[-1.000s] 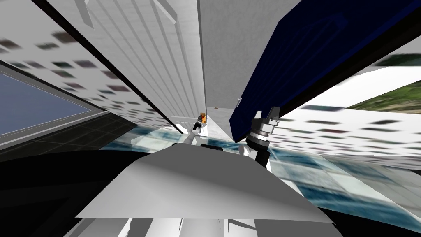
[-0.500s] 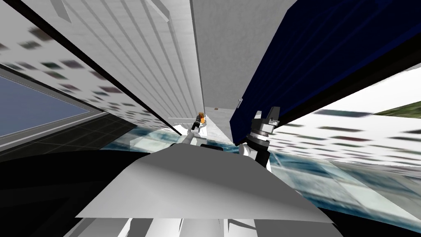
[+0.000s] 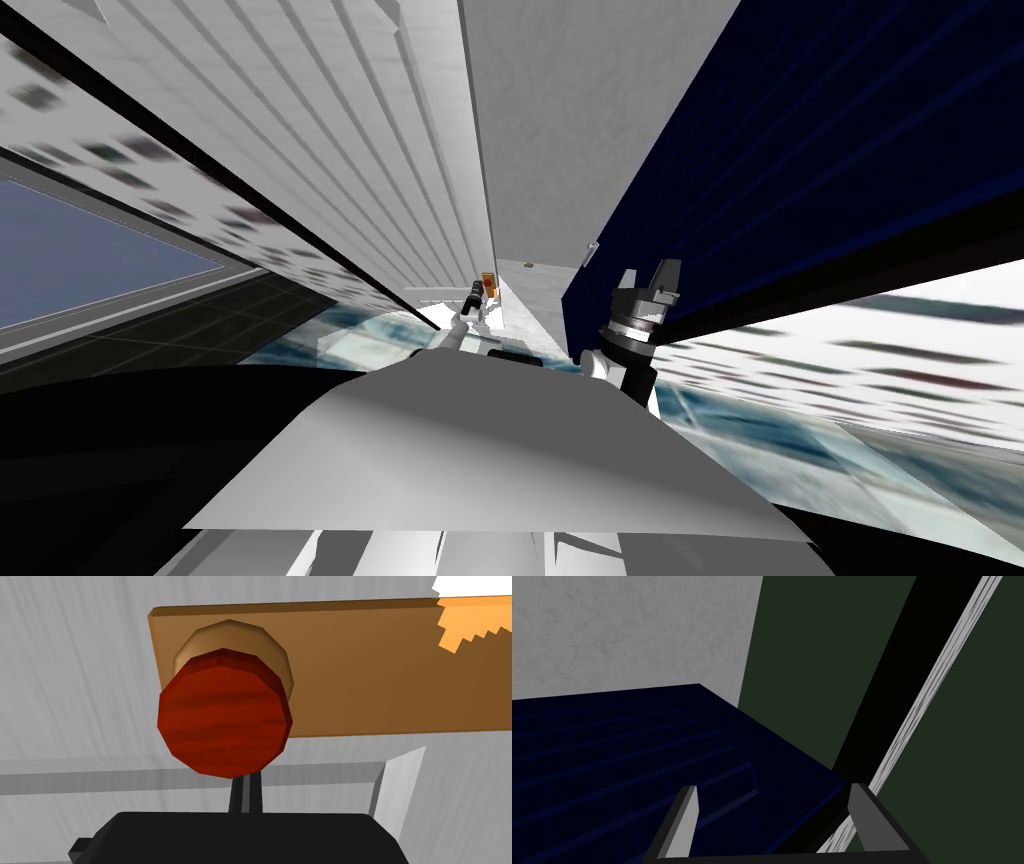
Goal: Push the door open
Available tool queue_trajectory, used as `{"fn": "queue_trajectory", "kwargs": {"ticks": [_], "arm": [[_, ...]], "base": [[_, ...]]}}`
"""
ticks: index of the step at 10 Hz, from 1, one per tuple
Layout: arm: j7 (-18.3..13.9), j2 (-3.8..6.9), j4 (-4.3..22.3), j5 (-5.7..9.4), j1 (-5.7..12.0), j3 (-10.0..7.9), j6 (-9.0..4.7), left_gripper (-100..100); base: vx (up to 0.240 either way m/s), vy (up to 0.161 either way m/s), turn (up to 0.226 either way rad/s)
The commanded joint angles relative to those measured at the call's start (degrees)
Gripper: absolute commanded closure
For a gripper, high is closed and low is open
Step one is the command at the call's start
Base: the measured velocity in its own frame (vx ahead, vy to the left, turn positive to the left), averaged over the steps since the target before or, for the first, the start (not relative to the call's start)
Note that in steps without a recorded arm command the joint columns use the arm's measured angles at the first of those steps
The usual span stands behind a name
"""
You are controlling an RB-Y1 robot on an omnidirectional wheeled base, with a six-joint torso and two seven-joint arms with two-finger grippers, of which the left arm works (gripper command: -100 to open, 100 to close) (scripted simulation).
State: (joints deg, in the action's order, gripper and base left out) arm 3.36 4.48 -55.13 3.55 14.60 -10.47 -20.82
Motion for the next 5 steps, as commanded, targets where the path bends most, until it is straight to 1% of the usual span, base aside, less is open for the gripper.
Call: {"fn": "queue_trajectory", "kwargs": {"ticks": [1, 3, 5], "arm": [[-0.04, -0.07, -0.14, 0.03, -0.07, 0.08, 0.21, -100], [-0.08, -0.27, -0.43, 0.15, -0.09, 0.05, 0.43, -100], [-0.12, -0.73, -0.74, 0.29, -0.11, 0.01, 0.67, -100]], "base": [[-0.152, -0.082, 0.017], [-0.189, -0.067, 0.027], [-0.232, -0.107, 0.039]]}}
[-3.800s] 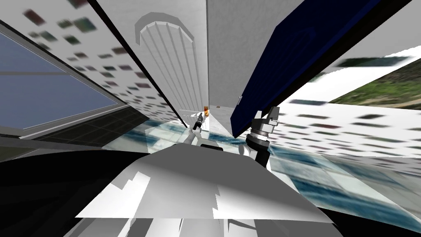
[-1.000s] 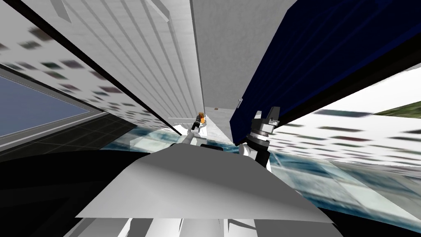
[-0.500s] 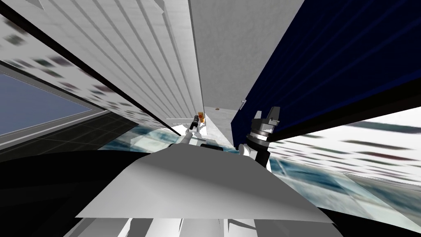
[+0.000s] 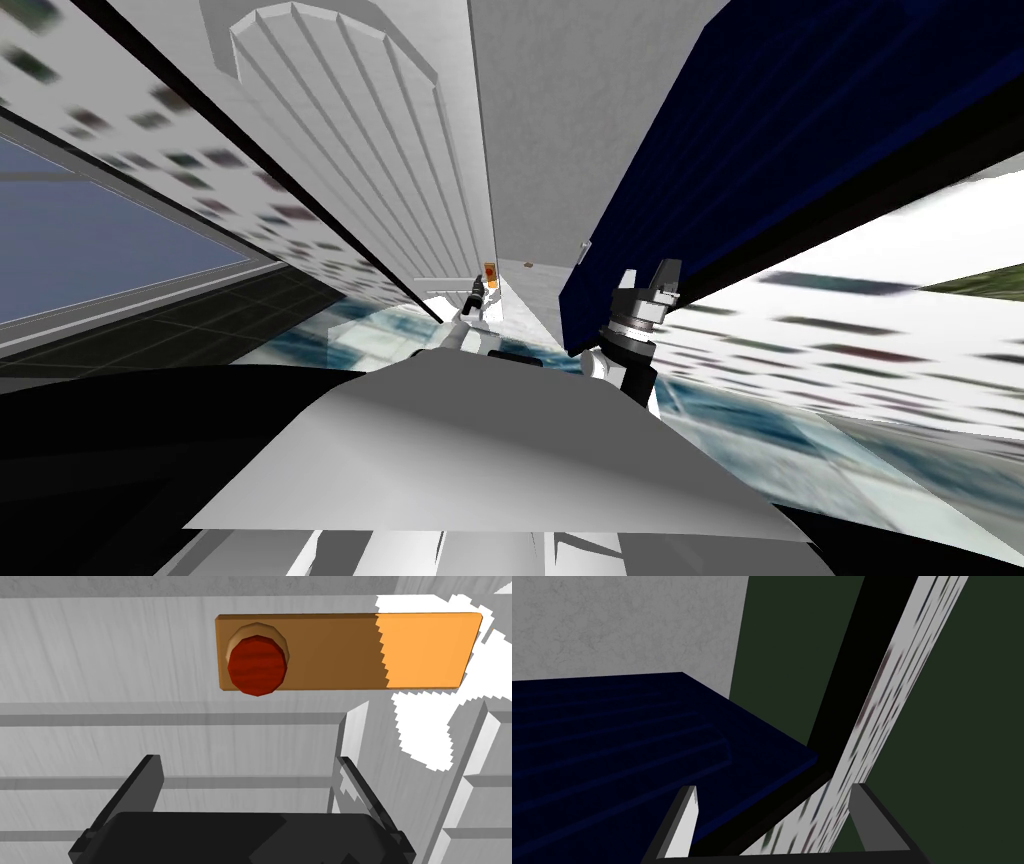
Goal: Push the door open
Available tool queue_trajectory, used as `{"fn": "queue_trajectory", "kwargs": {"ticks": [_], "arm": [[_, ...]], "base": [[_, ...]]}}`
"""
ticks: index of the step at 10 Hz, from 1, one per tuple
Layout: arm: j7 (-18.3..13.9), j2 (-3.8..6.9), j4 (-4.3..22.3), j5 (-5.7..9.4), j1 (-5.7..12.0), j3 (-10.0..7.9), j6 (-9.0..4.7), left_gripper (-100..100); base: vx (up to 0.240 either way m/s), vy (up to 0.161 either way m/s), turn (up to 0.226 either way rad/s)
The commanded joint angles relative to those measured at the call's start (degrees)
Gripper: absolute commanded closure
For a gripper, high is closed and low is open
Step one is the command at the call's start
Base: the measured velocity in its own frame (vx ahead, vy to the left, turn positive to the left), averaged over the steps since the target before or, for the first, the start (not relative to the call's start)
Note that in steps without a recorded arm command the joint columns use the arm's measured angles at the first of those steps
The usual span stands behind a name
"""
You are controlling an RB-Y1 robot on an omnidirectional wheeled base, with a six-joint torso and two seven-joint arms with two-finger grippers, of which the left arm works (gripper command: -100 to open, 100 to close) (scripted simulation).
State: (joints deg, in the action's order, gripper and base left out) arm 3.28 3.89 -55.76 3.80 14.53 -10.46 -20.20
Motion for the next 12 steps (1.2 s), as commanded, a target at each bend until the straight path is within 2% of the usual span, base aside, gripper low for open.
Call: {"fn": "queue_trajectory", "kwargs": {"ticks": [1, 2, 4, 8, 12], "arm": [[-0.06, -0.60, -0.31, 0.13, -0.06, -0.01, 0.21, -100], [-0.08, -1.04, -0.47, 0.20, -0.08, -0.03, 0.33, -100], [-0.04, -0.51, -0.28, 0.18, -0.17, -0.14, 0.00, -100], [0.07, -0.12, 0.06, 0.23, -0.18, -0.54, -0.61, -100], [0.19, -0.42, 0.47, 0.30, -0.18, -1.02, -1.36, -100]], "base": [[-0.226, -0.111, 0.038], [-0.217, -0.110, 0.044], [-0.008, -0.024, -0.006], [0.182, 0.018, -0.019], [0.220, 0.028, -0.025]]}}
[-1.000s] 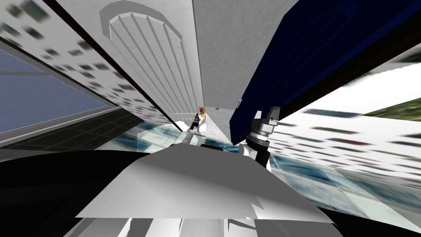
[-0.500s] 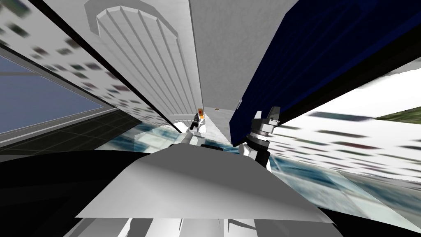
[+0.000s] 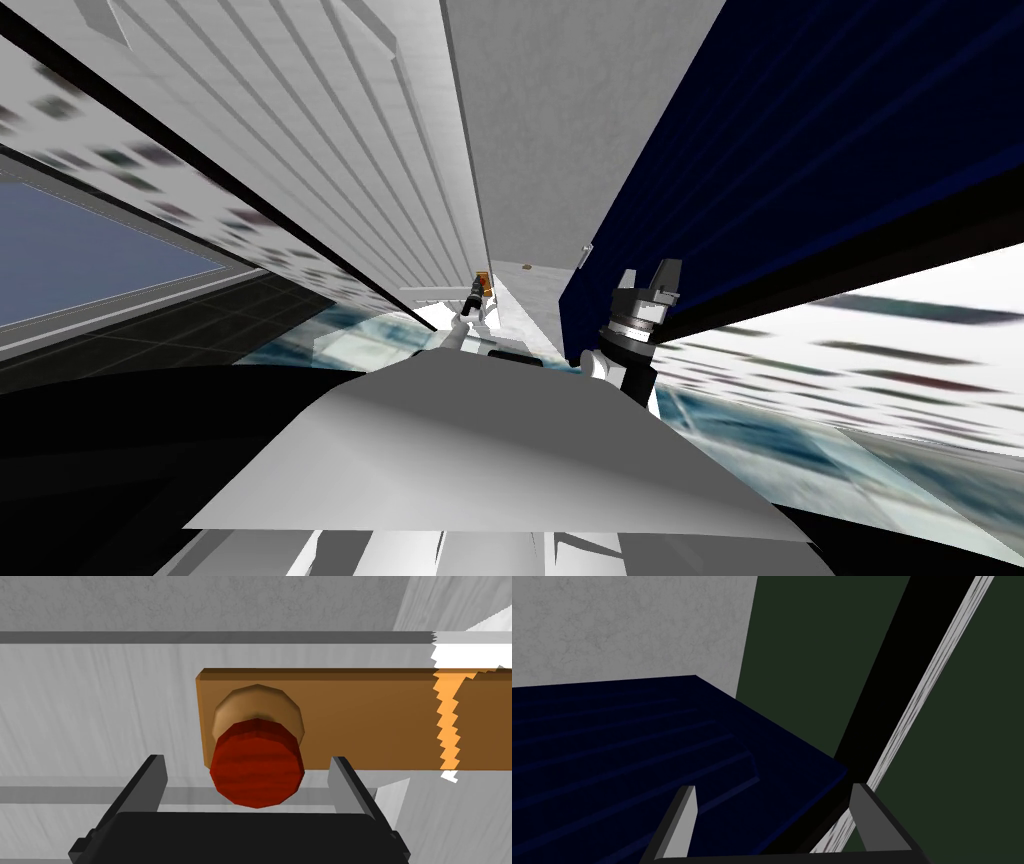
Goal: Push the door open
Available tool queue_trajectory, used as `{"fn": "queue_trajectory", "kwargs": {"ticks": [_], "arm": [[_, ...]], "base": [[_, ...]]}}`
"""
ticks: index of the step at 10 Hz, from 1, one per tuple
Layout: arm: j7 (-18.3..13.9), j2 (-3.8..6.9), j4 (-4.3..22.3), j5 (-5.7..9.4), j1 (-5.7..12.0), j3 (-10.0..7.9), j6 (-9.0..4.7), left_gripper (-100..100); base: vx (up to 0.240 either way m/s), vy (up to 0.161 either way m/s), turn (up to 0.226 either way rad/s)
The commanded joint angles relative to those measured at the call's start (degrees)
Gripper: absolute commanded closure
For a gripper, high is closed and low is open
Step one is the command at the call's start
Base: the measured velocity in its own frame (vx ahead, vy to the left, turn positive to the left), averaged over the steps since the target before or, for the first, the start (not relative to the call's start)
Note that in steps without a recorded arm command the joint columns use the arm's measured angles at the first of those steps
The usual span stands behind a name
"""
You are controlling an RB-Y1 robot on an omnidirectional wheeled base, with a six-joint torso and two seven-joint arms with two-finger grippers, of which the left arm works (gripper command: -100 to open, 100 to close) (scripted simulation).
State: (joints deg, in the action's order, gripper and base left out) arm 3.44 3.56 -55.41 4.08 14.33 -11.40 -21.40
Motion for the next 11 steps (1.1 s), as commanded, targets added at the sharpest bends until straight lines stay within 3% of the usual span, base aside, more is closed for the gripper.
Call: {"fn": "queue_trajectory", "kwargs": {"ticks": [1, 2, 3, 8, 11], "arm": [[0.05, -0.24, 0.18, 0.02, 0.03, -0.17, -0.29, -100], [0.03, -0.15, 0.07, 0.01, 0.01, -0.11, -0.16, -100], [0.03, -0.15, 0.07, 0.01, 0.01, -0.11, -0.16, 100], [0.03, -0.15, 0.07, 0.01, 0.01, -0.11, -0.16, 100], [2.20, 0.62, -0.84, 2.34, -0.97, -2.59, 0.13, 100]], "base": [[0.192, 0.031, -0.029], [0.078, 0.007, -0.004], [-0.006, 0.002, 0.008], [-0.016, -0.002, -0.002], [0.134, -0.035, -0.037]]}}
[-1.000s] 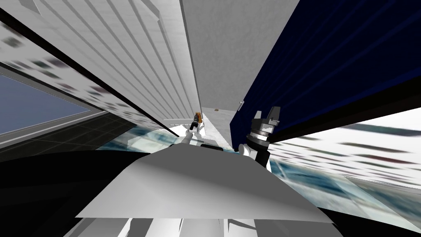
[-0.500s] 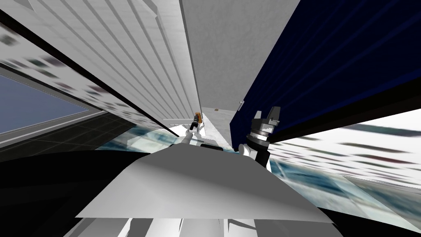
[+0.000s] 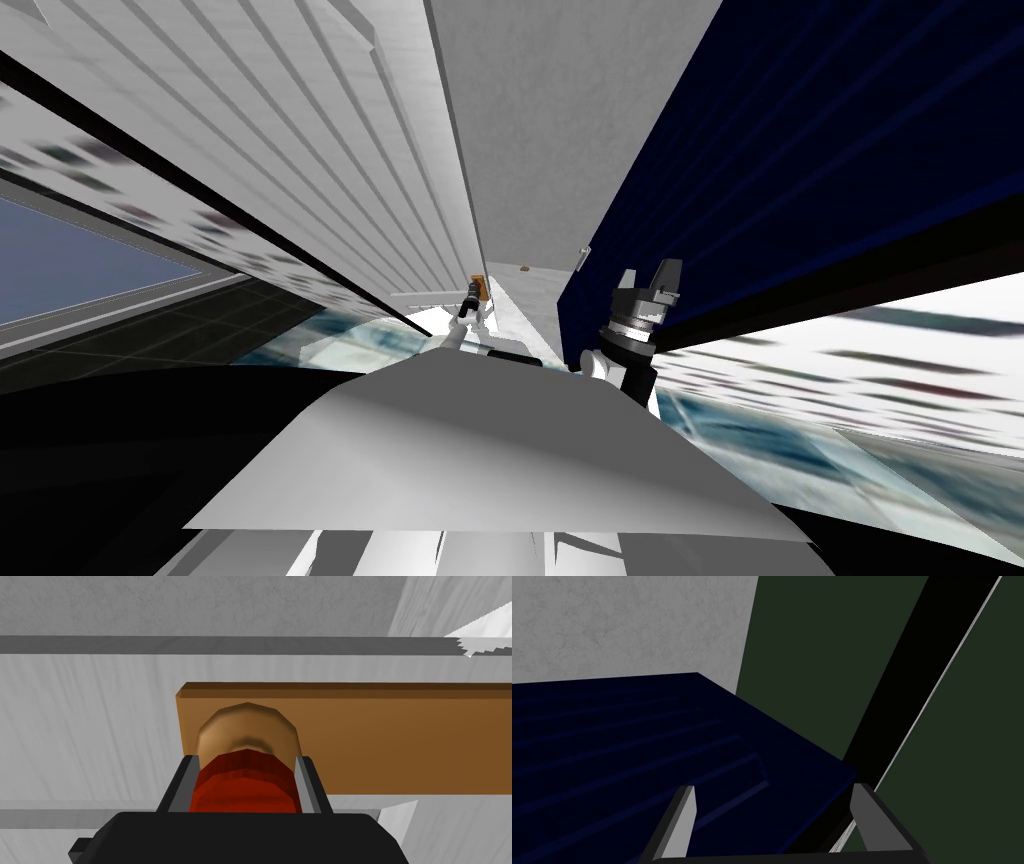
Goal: Push the door open
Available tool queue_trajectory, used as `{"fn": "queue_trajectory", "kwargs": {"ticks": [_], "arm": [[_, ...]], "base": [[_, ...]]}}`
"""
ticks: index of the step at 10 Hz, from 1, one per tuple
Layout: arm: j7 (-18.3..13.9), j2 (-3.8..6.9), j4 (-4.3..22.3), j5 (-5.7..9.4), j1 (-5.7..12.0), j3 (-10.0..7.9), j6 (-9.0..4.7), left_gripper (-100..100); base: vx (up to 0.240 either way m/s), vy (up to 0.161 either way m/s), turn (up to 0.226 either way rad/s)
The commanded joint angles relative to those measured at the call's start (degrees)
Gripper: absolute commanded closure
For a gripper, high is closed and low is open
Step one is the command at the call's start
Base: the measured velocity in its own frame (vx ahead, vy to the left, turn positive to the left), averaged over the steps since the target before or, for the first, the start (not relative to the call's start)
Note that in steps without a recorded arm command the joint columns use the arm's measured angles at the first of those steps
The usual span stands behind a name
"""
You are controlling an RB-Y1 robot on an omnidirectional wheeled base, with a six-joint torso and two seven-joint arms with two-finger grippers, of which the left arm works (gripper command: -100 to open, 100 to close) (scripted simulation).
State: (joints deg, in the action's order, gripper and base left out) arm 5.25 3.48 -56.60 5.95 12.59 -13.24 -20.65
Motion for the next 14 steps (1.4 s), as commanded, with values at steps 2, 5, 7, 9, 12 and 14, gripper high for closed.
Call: {"fn": "queue_trajectory", "kwargs": {"ticks": [2, 5, 7, 9, 12, 14], "arm": [[1.73, 1.06, -0.27, 1.92, 0.22, -2.30, -0.49, 100], [3.71, 1.49, -1.21, 4.06, -0.58, -4.58, -0.31, 100], [5.50, 1.78, -2.05, 5.99, -1.31, -6.65, -0.16, 100], [6.92, 1.94, -2.72, 7.52, -1.89, -8.30, -0.03, 100], [8.37, 2.08, -3.40, 9.09, -2.48, -9.98, 0.10, 100], [9.85, 2.18, -4.10, 10.69, -3.09, -11.69, 0.23, 100]], "base": [[0.172, -0.010, -0.040], [0.162, -0.027, -0.038], [0.209, -0.045, -0.040], [0.161, -0.006, -0.033], [0.127, -0.024, -0.027], [0.126, -0.006, -0.034]]}}
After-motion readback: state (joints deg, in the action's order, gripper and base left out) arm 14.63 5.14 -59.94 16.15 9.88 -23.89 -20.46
